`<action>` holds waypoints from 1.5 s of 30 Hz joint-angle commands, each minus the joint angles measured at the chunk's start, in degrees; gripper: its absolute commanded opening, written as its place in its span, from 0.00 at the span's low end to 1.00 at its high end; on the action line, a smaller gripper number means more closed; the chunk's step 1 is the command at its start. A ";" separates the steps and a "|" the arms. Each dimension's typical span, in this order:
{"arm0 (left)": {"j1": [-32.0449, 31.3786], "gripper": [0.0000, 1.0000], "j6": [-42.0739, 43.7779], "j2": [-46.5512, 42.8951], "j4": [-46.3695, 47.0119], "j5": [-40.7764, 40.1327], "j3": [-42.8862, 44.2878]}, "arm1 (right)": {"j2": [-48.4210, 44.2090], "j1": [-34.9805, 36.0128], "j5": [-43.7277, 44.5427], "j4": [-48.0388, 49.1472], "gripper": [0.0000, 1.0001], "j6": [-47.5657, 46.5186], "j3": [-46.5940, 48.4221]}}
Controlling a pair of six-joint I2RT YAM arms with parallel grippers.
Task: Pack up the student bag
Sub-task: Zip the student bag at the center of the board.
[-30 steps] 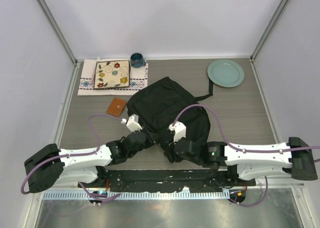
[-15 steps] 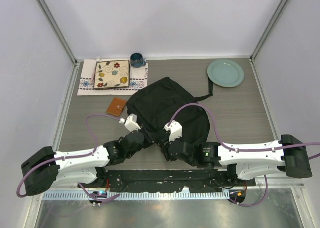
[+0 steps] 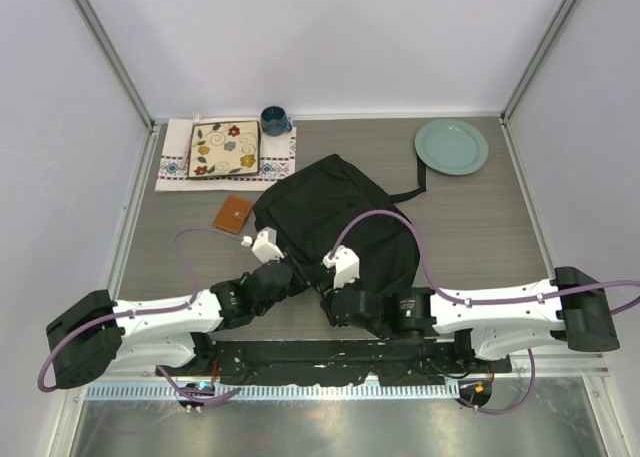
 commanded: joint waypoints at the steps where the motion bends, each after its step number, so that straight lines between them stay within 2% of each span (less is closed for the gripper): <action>1: -0.16 0.31 0.96 -0.12 2.07 -0.83 2.72 | 1.42 0.43 3.93 0.25 0.41 0.12 3.26; 8: -0.16 0.31 1.14 -0.56 1.98 -0.57 2.81 | 6.26 0.43 6.92 -1.67 0.40 -0.67 5.90; 24: -0.16 0.31 1.32 0.06 2.77 0.05 2.89 | 12.58 0.43 9.82 -5.54 0.30 0.74 8.45; 32: -0.16 0.31 1.49 -0.03 3.12 0.31 2.89 | 16.10 0.34 11.93 -8.79 0.29 1.70 10.56; 34: -0.16 0.31 1.49 -0.21 3.12 0.31 2.89 | 16.63 0.43 13.24 -9.50 0.26 2.32 11.08; 42: -0.16 0.31 1.58 0.32 3.38 0.31 2.89 | 16.99 0.43 12.73 -9.68 0.01 1.53 11.70; 45: -0.07 0.31 1.58 0.50 3.56 0.31 2.89 | 16.02 0.43 10.44 -7.83 0.01 0.82 10.83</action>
